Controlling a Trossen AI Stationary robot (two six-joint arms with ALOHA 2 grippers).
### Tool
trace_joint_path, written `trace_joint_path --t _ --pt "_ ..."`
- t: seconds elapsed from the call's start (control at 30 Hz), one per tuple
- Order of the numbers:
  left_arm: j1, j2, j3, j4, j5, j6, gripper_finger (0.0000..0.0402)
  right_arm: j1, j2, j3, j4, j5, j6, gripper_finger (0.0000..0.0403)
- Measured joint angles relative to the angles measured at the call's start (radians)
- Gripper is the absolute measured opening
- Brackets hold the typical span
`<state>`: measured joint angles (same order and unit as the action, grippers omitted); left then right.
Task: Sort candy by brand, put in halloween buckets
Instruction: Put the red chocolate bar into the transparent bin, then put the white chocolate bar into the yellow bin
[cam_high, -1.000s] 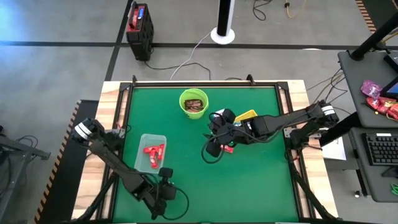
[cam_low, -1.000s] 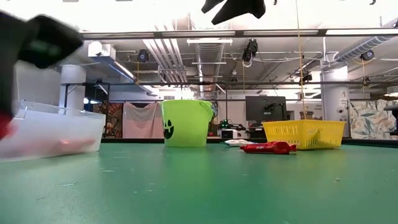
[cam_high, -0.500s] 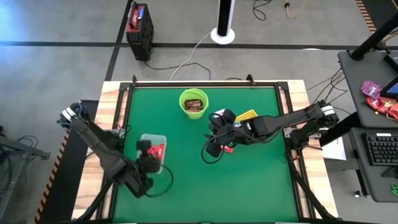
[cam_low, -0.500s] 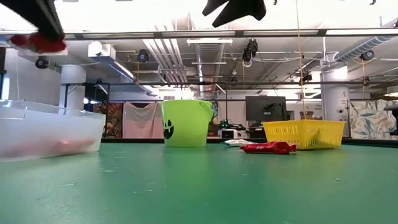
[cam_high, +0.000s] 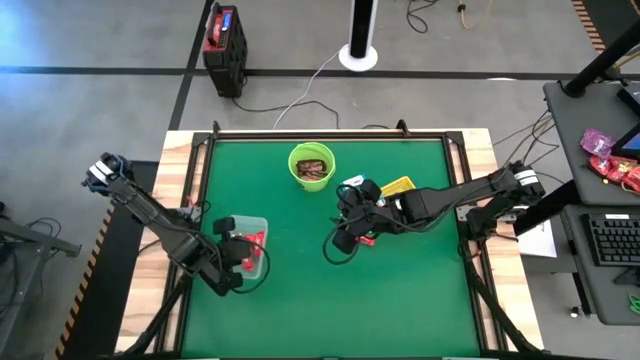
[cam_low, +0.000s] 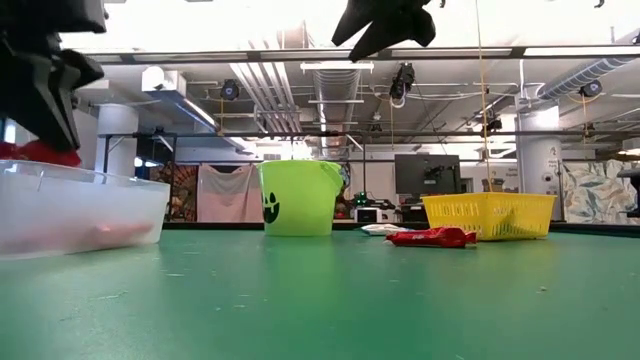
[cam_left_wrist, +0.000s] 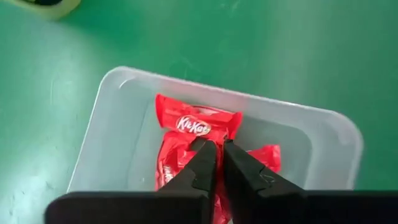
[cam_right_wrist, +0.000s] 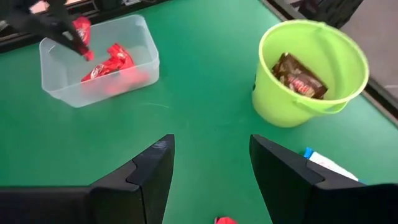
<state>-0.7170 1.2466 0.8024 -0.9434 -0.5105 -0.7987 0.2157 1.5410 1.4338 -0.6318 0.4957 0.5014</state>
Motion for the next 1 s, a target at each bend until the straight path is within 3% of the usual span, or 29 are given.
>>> trace_joint_path --t 0.27,0.5,0.87,1.0 --pt "0.002 -0.001 -0.023 0.001 0.033 -0.023 0.0075 -0.026 0.000 0.000 -0.034 -0.083 0.023 0.0201" --pt "0.002 -0.005 0.008 -0.002 0.038 0.036 0.0128 -0.134 0.000 0.000 -0.114 -0.247 0.027 0.0201" --pt "-0.052 -0.091 0.108 0.008 -0.330 0.104 0.0136 -0.378 0.012 0.000 -0.247 -0.263 -0.085 0.0201" --pt "-0.064 -0.116 0.108 0.027 -0.397 0.102 0.0136 -0.466 0.039 0.000 -0.256 -0.263 -0.440 0.0201"
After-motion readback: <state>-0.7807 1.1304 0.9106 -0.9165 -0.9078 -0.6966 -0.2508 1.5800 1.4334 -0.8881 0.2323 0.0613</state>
